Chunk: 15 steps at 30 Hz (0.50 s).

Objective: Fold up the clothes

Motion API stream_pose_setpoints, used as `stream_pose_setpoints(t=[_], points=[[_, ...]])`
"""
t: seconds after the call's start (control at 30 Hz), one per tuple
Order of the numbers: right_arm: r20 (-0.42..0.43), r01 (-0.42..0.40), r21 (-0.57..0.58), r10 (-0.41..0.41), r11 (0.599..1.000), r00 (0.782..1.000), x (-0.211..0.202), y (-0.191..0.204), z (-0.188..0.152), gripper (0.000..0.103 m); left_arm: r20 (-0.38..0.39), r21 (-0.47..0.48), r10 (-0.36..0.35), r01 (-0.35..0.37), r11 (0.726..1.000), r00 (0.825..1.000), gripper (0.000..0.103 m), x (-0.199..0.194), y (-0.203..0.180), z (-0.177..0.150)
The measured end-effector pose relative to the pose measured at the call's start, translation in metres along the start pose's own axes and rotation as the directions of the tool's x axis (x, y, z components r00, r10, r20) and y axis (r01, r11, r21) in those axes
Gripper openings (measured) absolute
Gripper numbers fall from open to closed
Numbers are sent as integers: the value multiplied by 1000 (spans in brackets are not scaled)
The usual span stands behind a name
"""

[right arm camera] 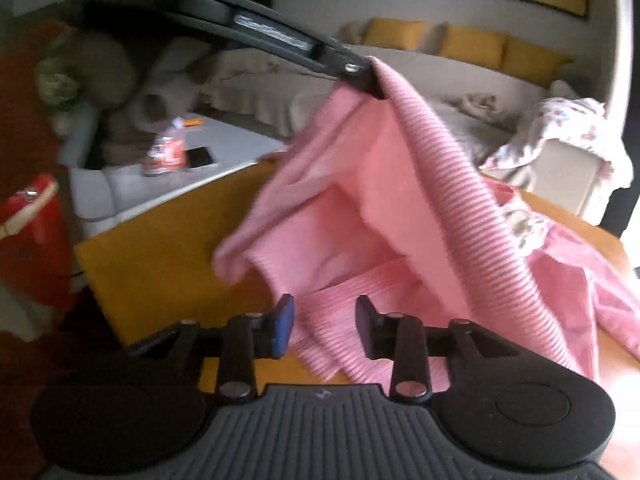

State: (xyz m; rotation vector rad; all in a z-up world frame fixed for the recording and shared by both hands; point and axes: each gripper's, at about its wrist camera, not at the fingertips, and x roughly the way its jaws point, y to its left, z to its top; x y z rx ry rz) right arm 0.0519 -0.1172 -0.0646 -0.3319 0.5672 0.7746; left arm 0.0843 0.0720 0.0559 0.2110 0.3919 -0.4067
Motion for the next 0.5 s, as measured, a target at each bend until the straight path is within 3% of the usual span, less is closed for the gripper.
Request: stream_pose_setpoints(t=[0.07, 0.17, 0.4, 0.5], points=[[-28, 32, -53, -33, 998, 999, 16, 4, -1, 30, -1, -4, 2, -2, 1000, 1000, 21, 0, 1, 0], [-63, 14, -88, -19, 996, 998, 21, 4, -4, 29, 2, -5, 1, -1, 1000, 1000, 22, -3, 1, -1], [-152, 23, -49, -30, 999, 988, -14, -20, -24, 29, 13, -1, -9, 9, 1000, 1000, 23, -12, -1, -2], [-148, -62, 20, 65, 998, 987, -33, -20, -30, 30, 17, 0, -13, 13, 1000, 1000, 26, -16, -2, -3]])
